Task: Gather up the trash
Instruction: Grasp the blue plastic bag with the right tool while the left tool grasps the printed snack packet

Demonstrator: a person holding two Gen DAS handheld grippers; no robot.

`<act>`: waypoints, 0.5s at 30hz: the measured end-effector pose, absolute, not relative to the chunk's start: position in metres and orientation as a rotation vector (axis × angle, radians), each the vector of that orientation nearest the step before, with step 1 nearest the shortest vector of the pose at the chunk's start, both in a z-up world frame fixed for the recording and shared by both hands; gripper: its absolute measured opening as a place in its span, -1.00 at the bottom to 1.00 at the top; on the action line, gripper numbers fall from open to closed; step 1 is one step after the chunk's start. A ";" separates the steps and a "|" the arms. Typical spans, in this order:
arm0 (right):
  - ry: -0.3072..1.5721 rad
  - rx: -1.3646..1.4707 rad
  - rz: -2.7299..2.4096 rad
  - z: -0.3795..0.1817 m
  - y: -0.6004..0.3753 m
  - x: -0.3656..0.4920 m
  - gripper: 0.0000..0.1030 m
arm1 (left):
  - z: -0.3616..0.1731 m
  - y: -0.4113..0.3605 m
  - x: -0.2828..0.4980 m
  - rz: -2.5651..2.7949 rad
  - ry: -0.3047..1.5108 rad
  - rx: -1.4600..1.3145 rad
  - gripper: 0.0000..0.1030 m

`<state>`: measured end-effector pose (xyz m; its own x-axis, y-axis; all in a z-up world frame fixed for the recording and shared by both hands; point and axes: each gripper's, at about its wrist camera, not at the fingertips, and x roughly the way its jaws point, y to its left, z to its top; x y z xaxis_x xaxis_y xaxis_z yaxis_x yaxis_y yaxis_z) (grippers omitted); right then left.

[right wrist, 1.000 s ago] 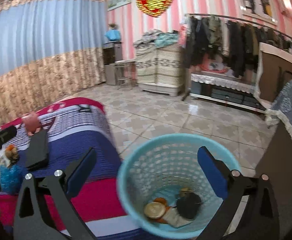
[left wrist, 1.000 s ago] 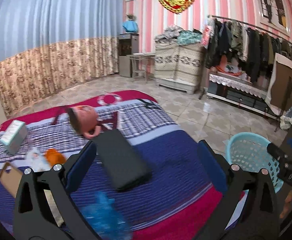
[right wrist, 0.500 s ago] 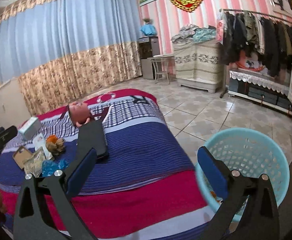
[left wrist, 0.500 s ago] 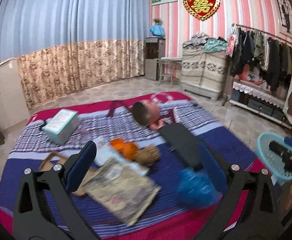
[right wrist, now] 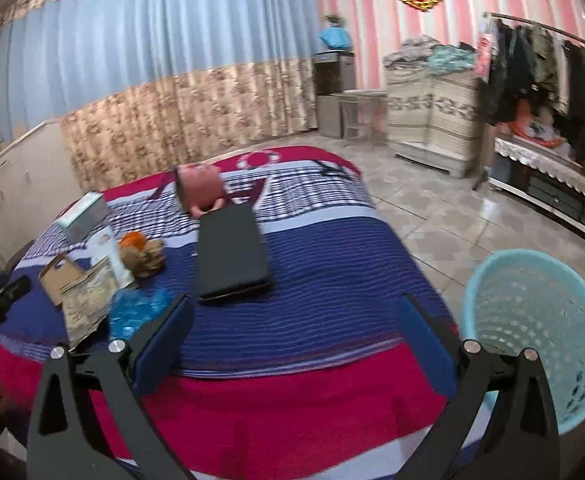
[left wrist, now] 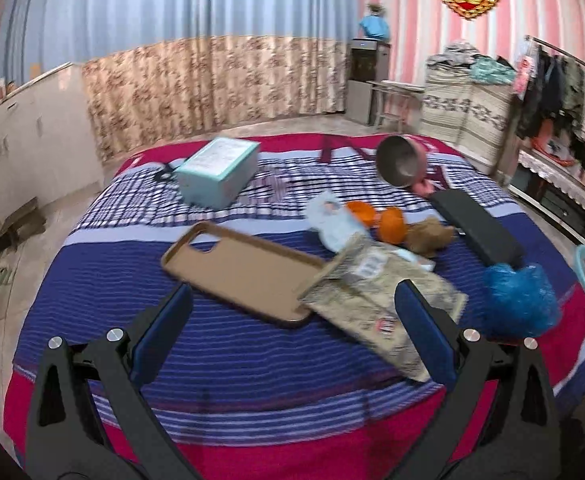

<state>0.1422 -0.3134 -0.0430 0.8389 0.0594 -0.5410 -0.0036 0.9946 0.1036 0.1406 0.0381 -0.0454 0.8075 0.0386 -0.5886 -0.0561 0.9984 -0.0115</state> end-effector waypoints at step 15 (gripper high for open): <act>0.746 -0.071 0.333 -0.078 -0.218 0.175 0.02 | -0.069 0.047 0.152 0.038 0.684 -0.034 0.89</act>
<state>0.1746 -0.2178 -0.0781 0.6845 0.2719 -0.6764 -0.3223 0.9451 0.0538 0.1517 0.0472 -0.0694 0.7742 0.0244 -0.6325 -0.0467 0.9987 -0.0185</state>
